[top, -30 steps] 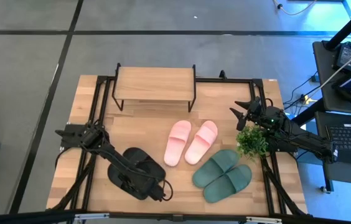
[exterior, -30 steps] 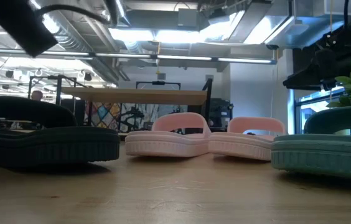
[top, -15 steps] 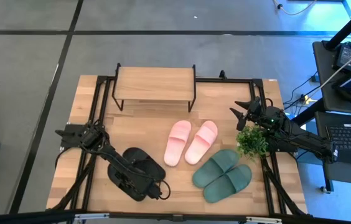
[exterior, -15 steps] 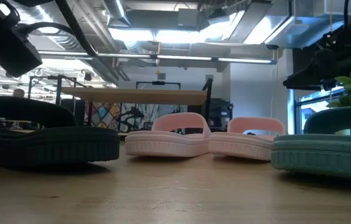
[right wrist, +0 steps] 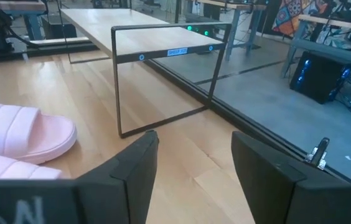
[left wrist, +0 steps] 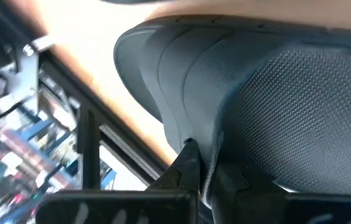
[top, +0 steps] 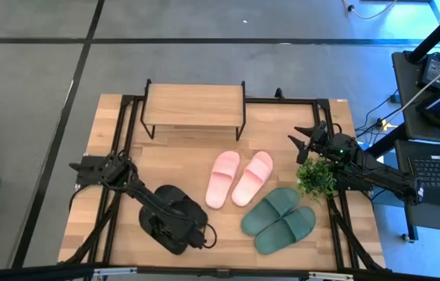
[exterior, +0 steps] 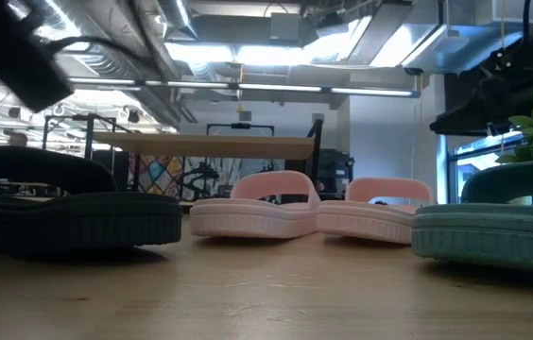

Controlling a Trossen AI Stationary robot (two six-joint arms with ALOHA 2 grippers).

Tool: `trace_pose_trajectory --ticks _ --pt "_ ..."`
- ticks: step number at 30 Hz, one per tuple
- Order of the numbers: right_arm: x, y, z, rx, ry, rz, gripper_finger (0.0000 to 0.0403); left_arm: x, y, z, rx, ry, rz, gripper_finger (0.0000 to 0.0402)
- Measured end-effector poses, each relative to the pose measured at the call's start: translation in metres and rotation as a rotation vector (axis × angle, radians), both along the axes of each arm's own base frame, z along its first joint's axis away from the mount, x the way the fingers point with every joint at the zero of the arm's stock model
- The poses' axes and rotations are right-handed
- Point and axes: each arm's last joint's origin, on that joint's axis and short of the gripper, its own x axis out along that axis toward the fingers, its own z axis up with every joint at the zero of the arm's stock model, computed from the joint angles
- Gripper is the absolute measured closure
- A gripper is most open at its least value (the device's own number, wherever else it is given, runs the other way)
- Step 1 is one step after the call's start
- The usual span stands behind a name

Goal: Pick and place slides into the shelf
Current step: Put the left black slide on the shelf

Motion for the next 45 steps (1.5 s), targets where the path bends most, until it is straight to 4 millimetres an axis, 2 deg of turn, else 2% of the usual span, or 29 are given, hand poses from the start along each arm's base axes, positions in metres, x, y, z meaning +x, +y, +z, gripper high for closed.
trace_pose_trajectory --ticks 3,7,14,19,24,28,33,40,45 --pt "0.000 0.000 0.000 0.000 0.000 0.000 0.0197 0.005 0.005 0.018 -0.010 -0.073 0.000 0.0397" --pt "0.000 0.000 0.000 -0.001 0.000 0.000 0.0197 0.004 0.019 0.055 -0.005 -0.210 0.022 0.0398" --pt "0.000 0.000 0.000 -0.038 0.028 0.008 0.0197 -0.013 0.053 0.122 0.036 -0.473 0.052 0.0399" --pt "0.000 0.000 0.000 -0.037 0.026 0.007 0.0197 -0.023 0.090 0.159 0.233 -0.718 -0.029 0.0400" --pt "0.000 0.000 0.000 -0.006 0.004 0.000 0.0197 -0.029 0.138 0.186 0.502 -0.828 -0.219 0.0400" --pt "0.000 0.000 0.000 0.026 -0.019 -0.005 0.0197 -0.036 0.179 0.202 0.666 -0.766 -0.357 0.0400" --pt "0.000 0.000 0.000 0.026 -0.021 -0.006 0.0197 -0.043 0.232 0.211 0.762 -0.550 -0.492 0.0400" --pt "0.000 0.000 0.000 0.026 -0.023 -0.005 0.0197 -0.046 0.295 0.204 0.722 -0.193 -0.623 0.0400" --pt "0.000 0.000 0.001 0.025 -0.027 -0.006 0.0197 -0.049 0.330 0.194 0.659 -0.080 -0.591 0.0400"
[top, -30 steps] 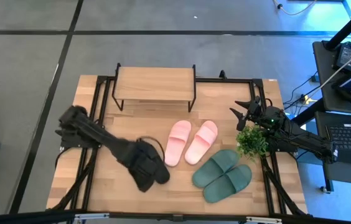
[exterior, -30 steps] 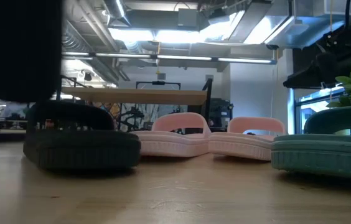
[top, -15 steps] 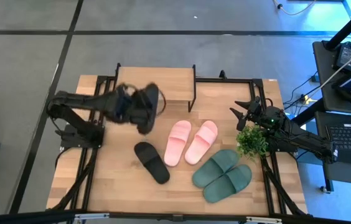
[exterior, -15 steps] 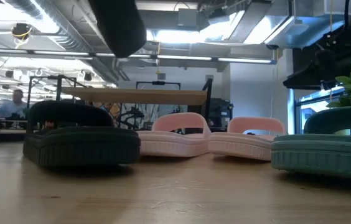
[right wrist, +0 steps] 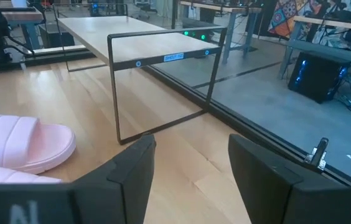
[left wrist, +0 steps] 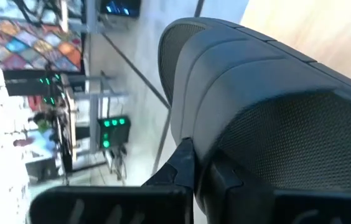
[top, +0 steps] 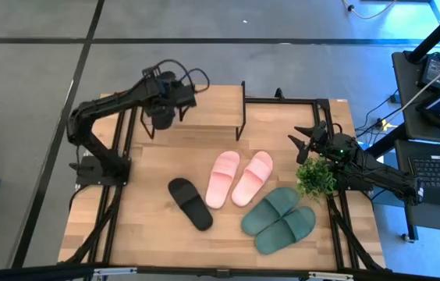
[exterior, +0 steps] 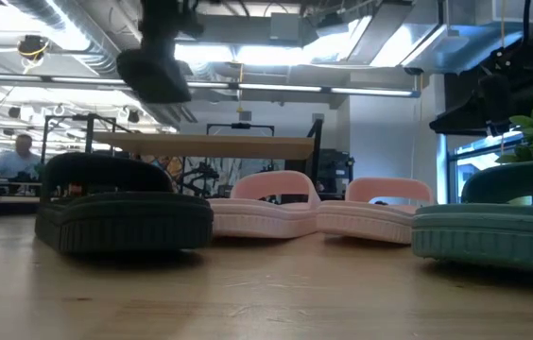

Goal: Pick and place slides into the shelf
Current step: Put the left black slide on the shelf

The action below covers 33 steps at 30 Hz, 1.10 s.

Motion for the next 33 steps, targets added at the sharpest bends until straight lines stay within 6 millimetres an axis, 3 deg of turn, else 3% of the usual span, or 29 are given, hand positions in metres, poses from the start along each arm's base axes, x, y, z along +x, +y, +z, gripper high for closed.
trace_pose_trajectory --ticks 7,12,18,25,33 --pt "0.000 0.000 0.000 -0.002 0.002 0.000 0.0197 0.002 0.033 -0.010 -0.028 0.054 0.011 0.0400" --pt "0.000 0.000 0.000 -0.002 0.002 0.000 0.0197 0.001 0.045 -0.023 -0.041 0.106 -0.013 0.0400" --pt "0.000 0.000 0.000 -0.003 0.004 0.000 0.0197 -0.005 0.051 -0.050 -0.054 0.222 -0.002 0.0400" --pt "0.000 0.000 0.000 -0.004 0.005 0.001 0.0197 -0.001 0.053 -0.077 -0.063 0.234 -0.037 0.0400" --pt "0.000 0.000 0.000 -0.002 0.004 0.000 0.0197 -0.002 0.052 -0.089 -0.081 0.294 -0.066 0.0400"
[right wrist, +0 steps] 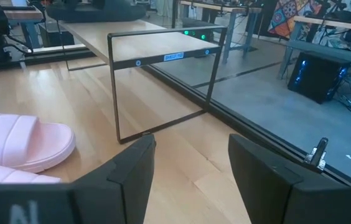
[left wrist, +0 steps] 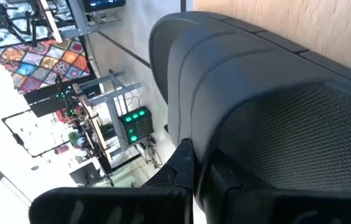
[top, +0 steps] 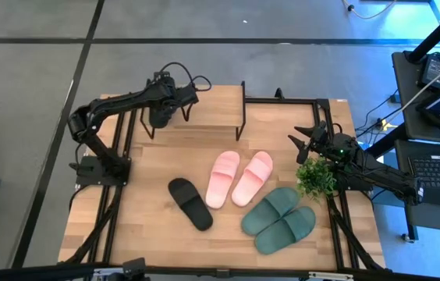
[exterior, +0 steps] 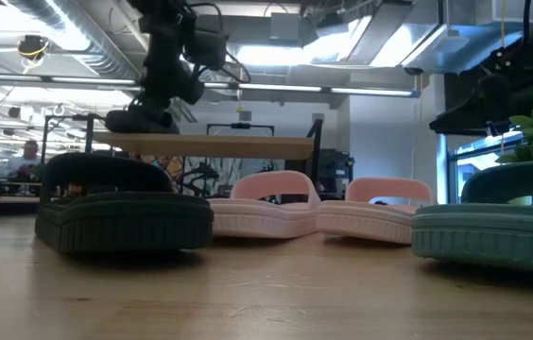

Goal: Pick and place slides into the shelf
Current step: Put the left black slide on the shelf

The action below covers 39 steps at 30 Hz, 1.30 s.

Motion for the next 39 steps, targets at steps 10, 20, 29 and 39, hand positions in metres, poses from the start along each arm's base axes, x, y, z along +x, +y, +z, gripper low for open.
trace_pose_trajectory --ticks 10,20,29,39 --pt "0.000 0.000 0.000 0.001 -0.001 0.000 0.0197 -0.005 -0.003 0.002 -0.020 0.041 -0.008 0.0400" --pt "0.000 0.000 0.000 0.001 0.000 0.000 0.0197 -0.010 -0.005 0.010 -0.008 0.006 -0.003 0.0400" --pt "0.000 0.000 0.000 0.000 0.000 0.000 0.0197 -0.017 -0.009 0.026 0.027 -0.092 -0.002 0.0400" --pt "0.000 0.000 0.000 0.002 -0.001 -0.001 0.0197 -0.016 -0.009 0.025 0.003 -0.122 -0.005 0.0400"
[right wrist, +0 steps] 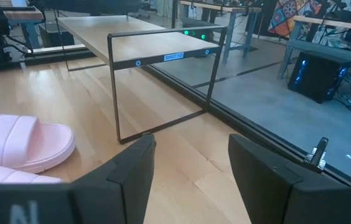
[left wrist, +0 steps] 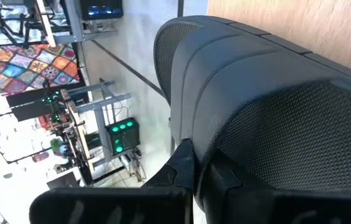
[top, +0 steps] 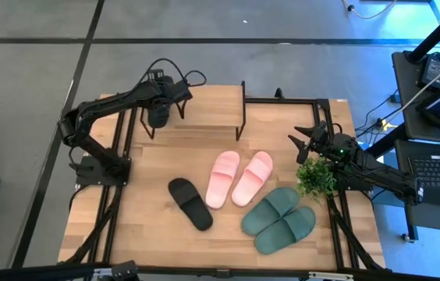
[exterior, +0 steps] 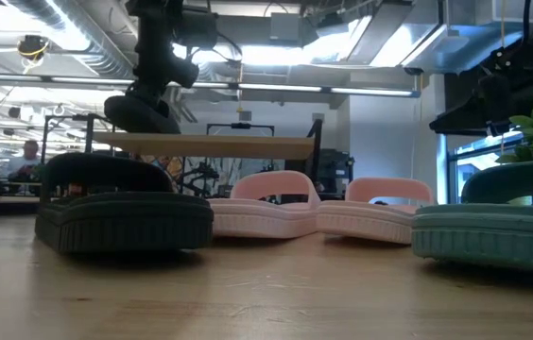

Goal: Pick and place slides into the shelf
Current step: Put the left black slide on the shelf

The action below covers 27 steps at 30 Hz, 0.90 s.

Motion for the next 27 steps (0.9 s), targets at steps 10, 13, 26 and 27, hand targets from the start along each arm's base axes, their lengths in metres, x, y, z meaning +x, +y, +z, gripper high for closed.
trace_pose_trajectory --ticks 10,13,26,27 --pt "0.000 0.000 0.000 0.001 0.000 0.000 0.0197 -0.005 0.004 -0.019 -0.032 0.011 0.022 0.0400" --pt "0.000 0.000 0.000 0.001 0.000 0.000 0.0197 -0.005 0.005 -0.025 -0.019 0.016 0.021 0.0400" --pt "0.000 0.000 0.000 -0.001 0.001 0.000 0.0197 -0.007 0.003 -0.031 -0.015 0.048 0.019 0.0349" --pt "0.000 0.000 0.000 -0.001 0.001 0.000 0.0197 -0.007 0.003 -0.031 -0.015 0.047 0.019 0.0347"
